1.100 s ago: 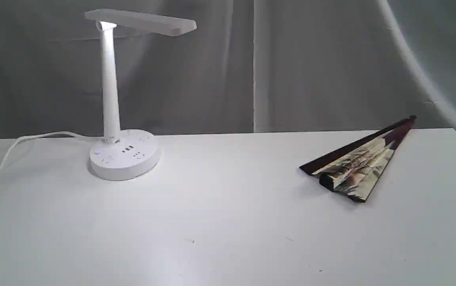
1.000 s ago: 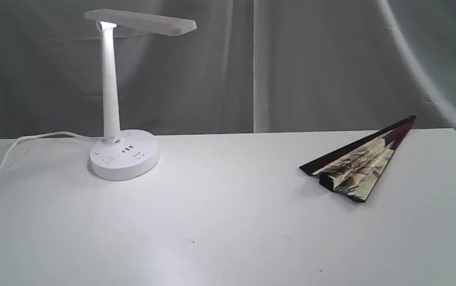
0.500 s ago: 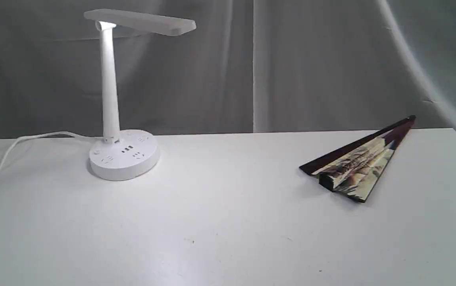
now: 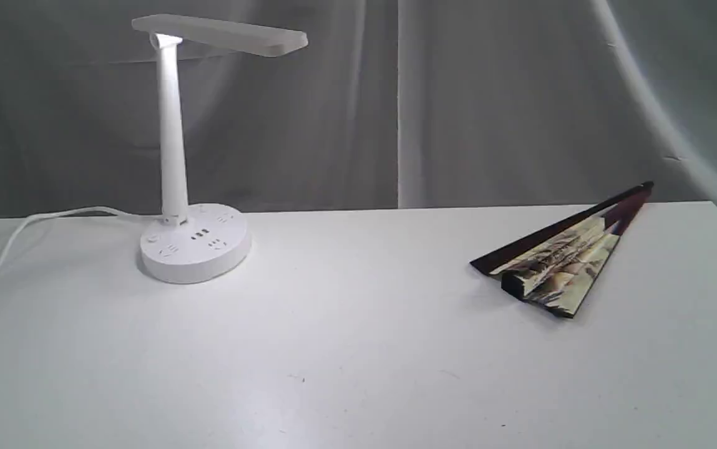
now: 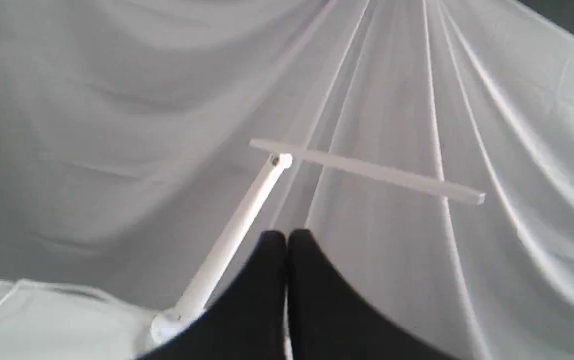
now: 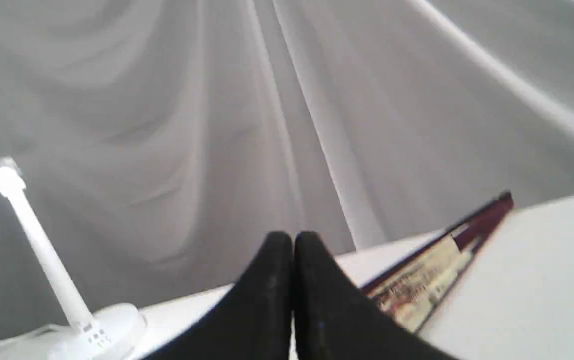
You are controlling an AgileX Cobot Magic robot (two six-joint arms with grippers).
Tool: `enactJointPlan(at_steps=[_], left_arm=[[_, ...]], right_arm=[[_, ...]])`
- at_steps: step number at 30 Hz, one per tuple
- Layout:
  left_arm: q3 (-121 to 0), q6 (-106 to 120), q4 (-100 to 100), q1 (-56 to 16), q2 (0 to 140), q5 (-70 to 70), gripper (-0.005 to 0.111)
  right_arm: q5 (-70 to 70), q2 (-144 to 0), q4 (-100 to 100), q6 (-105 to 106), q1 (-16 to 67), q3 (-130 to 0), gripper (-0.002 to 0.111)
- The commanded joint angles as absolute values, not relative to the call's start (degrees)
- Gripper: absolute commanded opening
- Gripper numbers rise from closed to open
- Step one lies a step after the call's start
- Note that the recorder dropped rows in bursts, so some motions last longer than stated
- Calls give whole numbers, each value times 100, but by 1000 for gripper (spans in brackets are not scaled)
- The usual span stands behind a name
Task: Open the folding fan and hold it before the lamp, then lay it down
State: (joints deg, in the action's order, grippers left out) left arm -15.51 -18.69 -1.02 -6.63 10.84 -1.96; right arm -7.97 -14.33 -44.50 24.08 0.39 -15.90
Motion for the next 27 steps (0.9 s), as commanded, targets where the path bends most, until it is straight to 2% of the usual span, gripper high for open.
enactJointPlan(at_steps=[1,13,21,27], left_arm=[[-1570,-1925,-76,-688,1962,-232,0],[-1570,-1663,1323,-688,4960,1961,0],[-1570,-1663,2023,-688,6953,3697,0],[-1570,-1598,2360,-688,8163,5001,0]], right_arm=[[-754,-2347,-4409,2552,0,-1615,0],[-1445,-5839,-4409,3227,2,-3131,0],[-1479,-7717,-4420,3771,2,-4179,0],[-2143,-9043,-4420,4143,54,-5400,0]])
